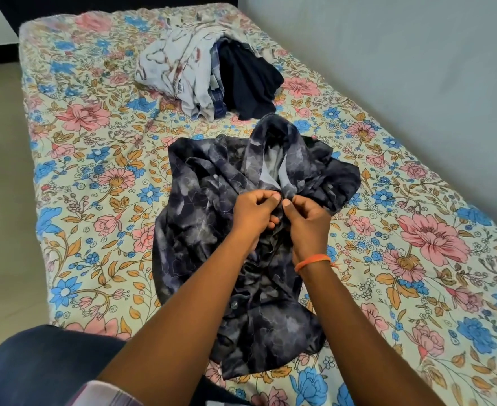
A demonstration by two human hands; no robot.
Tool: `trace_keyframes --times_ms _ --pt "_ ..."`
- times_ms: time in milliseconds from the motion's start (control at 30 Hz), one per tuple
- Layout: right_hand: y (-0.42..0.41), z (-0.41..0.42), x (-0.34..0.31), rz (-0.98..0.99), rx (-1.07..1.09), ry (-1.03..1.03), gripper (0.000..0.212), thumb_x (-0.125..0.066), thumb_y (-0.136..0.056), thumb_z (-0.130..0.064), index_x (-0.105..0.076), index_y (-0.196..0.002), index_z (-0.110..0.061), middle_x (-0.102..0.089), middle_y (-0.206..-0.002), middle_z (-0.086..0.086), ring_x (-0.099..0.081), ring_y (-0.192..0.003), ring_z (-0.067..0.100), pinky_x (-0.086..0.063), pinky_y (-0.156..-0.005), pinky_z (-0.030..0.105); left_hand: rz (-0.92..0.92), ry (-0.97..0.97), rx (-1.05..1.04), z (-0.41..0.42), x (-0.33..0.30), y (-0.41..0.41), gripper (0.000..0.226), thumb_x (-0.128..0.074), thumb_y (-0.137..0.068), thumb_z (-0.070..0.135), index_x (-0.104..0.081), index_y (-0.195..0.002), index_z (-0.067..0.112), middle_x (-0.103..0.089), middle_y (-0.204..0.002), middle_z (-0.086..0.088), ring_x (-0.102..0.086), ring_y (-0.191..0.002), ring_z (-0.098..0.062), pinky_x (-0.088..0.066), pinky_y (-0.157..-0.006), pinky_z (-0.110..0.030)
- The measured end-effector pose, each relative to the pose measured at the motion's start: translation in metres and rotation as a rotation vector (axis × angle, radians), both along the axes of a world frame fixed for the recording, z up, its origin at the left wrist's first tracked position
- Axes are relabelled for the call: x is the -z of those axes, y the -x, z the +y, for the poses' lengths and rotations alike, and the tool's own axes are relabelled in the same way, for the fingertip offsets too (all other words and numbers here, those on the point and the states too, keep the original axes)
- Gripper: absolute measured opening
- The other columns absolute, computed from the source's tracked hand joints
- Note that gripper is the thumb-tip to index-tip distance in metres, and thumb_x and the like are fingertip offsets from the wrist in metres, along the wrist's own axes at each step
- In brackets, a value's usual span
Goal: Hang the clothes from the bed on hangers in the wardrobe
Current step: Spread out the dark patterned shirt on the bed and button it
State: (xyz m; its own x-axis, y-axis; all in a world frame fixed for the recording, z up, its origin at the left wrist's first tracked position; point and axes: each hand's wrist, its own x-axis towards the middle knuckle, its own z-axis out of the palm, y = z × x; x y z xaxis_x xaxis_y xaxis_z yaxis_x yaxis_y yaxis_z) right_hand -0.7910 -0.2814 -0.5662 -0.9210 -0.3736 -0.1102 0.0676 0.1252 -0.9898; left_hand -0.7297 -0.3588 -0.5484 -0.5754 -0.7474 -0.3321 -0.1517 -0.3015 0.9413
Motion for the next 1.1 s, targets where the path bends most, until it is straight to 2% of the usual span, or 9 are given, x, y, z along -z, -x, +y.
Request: trace_keyframes --times_ms 133,233,300,367,533,667,800,967,1100 --pt "-0.004 0.001 0.001 -0.060 0.001 0.024 0.016 -0.074 -0.087 -0.011 -0.073 -0.102 -0.006 -0.074 -0.093 0.007 -0.066 -0.083 0.012 -0.058 -0.088 0.038 0.005 -0.085 -0.028 -0.001 -0.001 -0.002 0.010 -0.064 -0.095 0.018 -0.067 -0.091 0.010 -0.058 -0.060 0.004 -0.049 -0.041 -0.005 -0.040 -0.041 -0.017" --pt "-0.008 0.004 0.002 -0.141 0.010 0.076 0.014 -0.076 -0.085 -0.011 -0.073 -0.098 -0.006 -0.073 -0.087 0.005 -0.066 -0.081 0.015 -0.056 -0.091 0.046 0.023 -0.118 0.010 0.002 -0.001 -0.005 0.004 -0.064 -0.095 0.018 -0.067 -0.092 0.019 -0.059 -0.065 0.005 -0.044 -0.041 -0.004 -0.037 -0.041 -0.016" --pt "-0.011 0.006 0.002 -0.194 0.012 0.105 0.020 -0.079 -0.081 -0.017 -0.074 -0.096 -0.005 -0.074 -0.091 0.014 -0.070 -0.087 0.029 -0.055 -0.092 0.054 0.014 -0.123 0.028 0.002 -0.001 -0.006 0.006 -0.067 -0.093 0.019 -0.068 -0.089 0.024 -0.062 -0.069 0.004 -0.042 -0.043 -0.004 -0.037 -0.042 -0.016" --pt "-0.012 0.008 0.002 -0.239 0.003 0.118 0.027 -0.079 -0.079 -0.021 -0.074 -0.098 -0.003 -0.074 -0.097 0.020 -0.069 -0.099 0.042 -0.053 -0.092 0.059 0.018 -0.131 0.010 0.002 -0.004 -0.007 0.002 -0.071 -0.090 0.018 -0.071 -0.091 0.017 -0.063 -0.068 0.004 -0.042 -0.043 -0.004 -0.037 -0.042 -0.015" --pt "-0.011 0.011 -0.006 -0.244 0.012 0.133 0.018 -0.077 -0.081 -0.016 -0.074 -0.094 -0.003 -0.072 -0.097 0.024 -0.067 -0.085 0.029 -0.052 -0.090 0.063 0.050 -0.123 -0.054 0.000 -0.011 -0.006 0.004 -0.074 -0.085 0.015 -0.073 -0.084 0.011 -0.066 -0.065 -0.001 -0.049 -0.043 -0.007 -0.041 -0.043 -0.018" --pt "-0.001 0.009 -0.017 -0.225 0.086 0.132 0.018 -0.075 -0.069 -0.015 -0.075 -0.087 -0.013 -0.073 -0.093 0.021 -0.067 -0.083 0.027 -0.054 -0.089 0.059 -0.060 0.102 -0.049 -0.007 -0.018 -0.006 0.010 -0.076 -0.080 0.013 -0.072 -0.071 0.014 -0.068 -0.062 -0.001 -0.057 -0.045 -0.009 -0.046 -0.046 -0.022" --pt "0.008 0.006 -0.033 -0.154 0.084 0.185 0.015 -0.070 -0.082 -0.001 -0.074 -0.081 -0.015 -0.073 -0.089 0.015 -0.069 -0.081 0.023 -0.056 -0.092 0.051 -0.149 0.453 0.013 -0.013 -0.037 -0.008 0.016 -0.072 -0.077 0.014 -0.070 -0.061 0.013 -0.071 -0.064 0.003 -0.067 -0.055 -0.014 -0.058 -0.059 -0.029" --pt "0.006 0.010 -0.054 0.108 -0.020 0.173 0.009 -0.070 -0.091 -0.014 -0.074 -0.083 -0.013 -0.074 -0.083 0.004 -0.067 -0.079 0.012 -0.056 -0.079 0.032 -0.144 0.744 0.114 -0.012 -0.070 -0.007 0.014 -0.070 -0.079 0.016 -0.072 -0.066 0.011 -0.071 -0.068 0.006 -0.064 -0.064 -0.007 -0.052 -0.063 -0.024" --pt "0.005 0.013 -0.064 0.279 -0.005 0.135 0.007 -0.069 -0.090 -0.014 -0.074 -0.086 -0.015 -0.073 -0.085 0.003 -0.068 -0.081 0.013 -0.055 -0.075 0.030 -0.056 0.807 0.167 -0.006 -0.084 -0.011 0.013 -0.068 -0.085 0.016 -0.075 -0.074 0.013 -0.071 -0.073 0.010 -0.064 -0.065 -0.002 -0.051 -0.063 -0.020"
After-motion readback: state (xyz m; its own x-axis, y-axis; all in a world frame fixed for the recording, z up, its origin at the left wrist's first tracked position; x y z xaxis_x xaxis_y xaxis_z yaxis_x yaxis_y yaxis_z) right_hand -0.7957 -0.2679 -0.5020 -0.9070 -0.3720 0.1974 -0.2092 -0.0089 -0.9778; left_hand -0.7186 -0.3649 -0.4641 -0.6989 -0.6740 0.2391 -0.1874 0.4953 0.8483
